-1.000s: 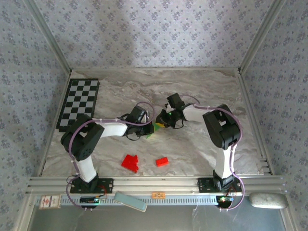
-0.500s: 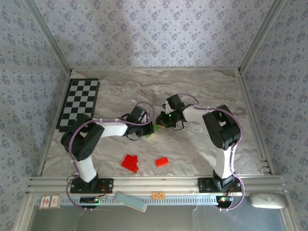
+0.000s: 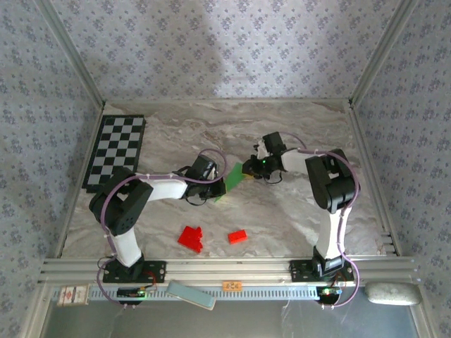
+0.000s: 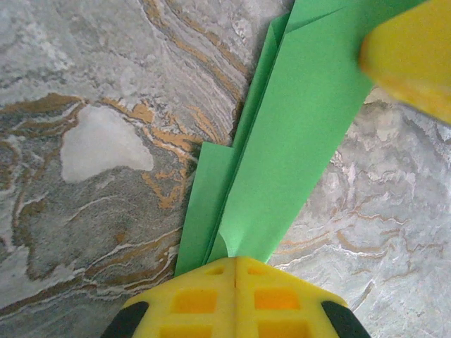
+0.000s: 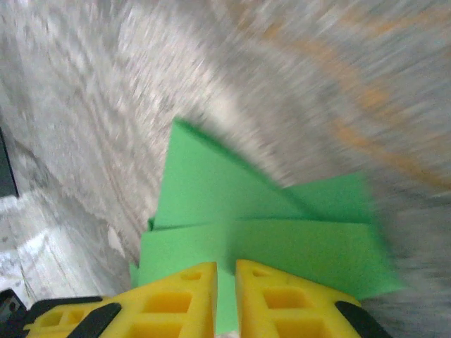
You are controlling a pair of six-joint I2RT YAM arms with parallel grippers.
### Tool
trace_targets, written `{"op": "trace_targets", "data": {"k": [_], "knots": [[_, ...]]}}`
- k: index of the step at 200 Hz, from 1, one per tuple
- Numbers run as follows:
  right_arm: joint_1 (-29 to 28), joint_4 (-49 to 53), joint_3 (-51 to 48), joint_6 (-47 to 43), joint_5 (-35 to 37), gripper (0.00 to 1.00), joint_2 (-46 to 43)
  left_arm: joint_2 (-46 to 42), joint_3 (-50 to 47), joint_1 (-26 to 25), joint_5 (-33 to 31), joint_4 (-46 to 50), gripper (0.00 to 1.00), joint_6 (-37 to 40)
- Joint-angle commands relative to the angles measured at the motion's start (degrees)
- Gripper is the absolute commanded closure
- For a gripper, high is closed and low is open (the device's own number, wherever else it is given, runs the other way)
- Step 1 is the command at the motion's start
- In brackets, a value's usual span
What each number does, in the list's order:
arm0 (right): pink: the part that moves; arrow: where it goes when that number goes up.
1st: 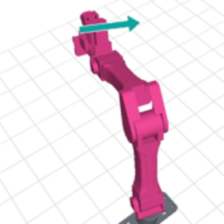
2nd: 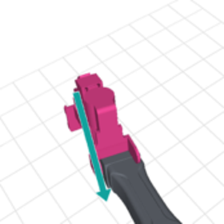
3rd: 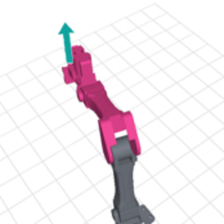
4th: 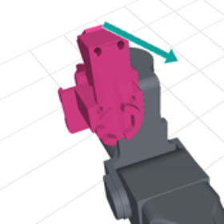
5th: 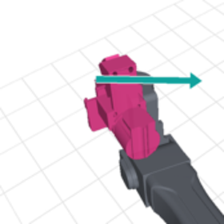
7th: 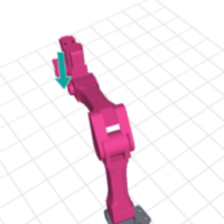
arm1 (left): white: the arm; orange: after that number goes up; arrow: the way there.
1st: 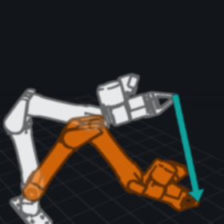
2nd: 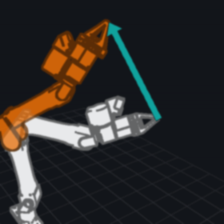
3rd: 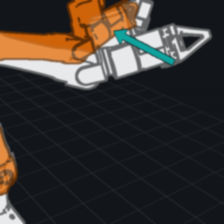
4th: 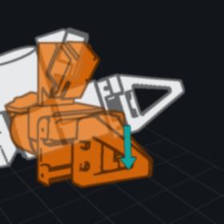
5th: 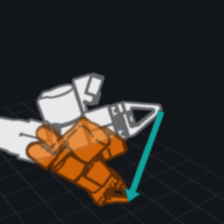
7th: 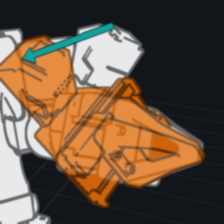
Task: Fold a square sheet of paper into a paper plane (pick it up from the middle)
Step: Fold the wing for the fifth time at the center of the table, then turn over the paper plane at the center of the table.
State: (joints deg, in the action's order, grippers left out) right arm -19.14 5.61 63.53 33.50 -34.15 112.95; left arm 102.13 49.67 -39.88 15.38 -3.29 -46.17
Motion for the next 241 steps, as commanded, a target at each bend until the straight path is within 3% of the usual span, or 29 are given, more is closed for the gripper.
{"op": "trace_targets", "data": {"k": [1,57,117,148,173,212,241], "knots": [[5.14,0.52,-1.25,-1.94,6.47,0.82,2.66,2.93,-2.87,0.01,-3.53,8.94,1.00,-0.30],[7.25,3.45,-1.65,-1.86,8.28,0.81,-5.56,0.24,0.89,-0.02,0.62,6.48,1.00,0.18],[1.12,13.14,-2.70,1.09,20.49,0.67,-16.45,-11.62,6.18,3.00,-1.04,8.40,0.61,0.27],[-6.33,16.81,-1.07,4.25,25.84,0.60,-17.21,-18.07,3.28,6.61,-7.73,13.11,0.33,1.84],[-12.14,19.97,3.06,6.59,30.51,0.53,-14.81,-22.48,0.75,8.47,-14.12,16.87,0.18,4.86],[-18.83,27.62,11.72,12.67,39.84,0.43,-8.85,-25.63,-1.56,10.76,-19.03,21.47,0.01,7.71],[-22.40,32.66,17.02,17.32,43.80,0.39,-4.05,-27.44,-3.85,12.08,-19.84,20.93,0.00,8.71]]}}
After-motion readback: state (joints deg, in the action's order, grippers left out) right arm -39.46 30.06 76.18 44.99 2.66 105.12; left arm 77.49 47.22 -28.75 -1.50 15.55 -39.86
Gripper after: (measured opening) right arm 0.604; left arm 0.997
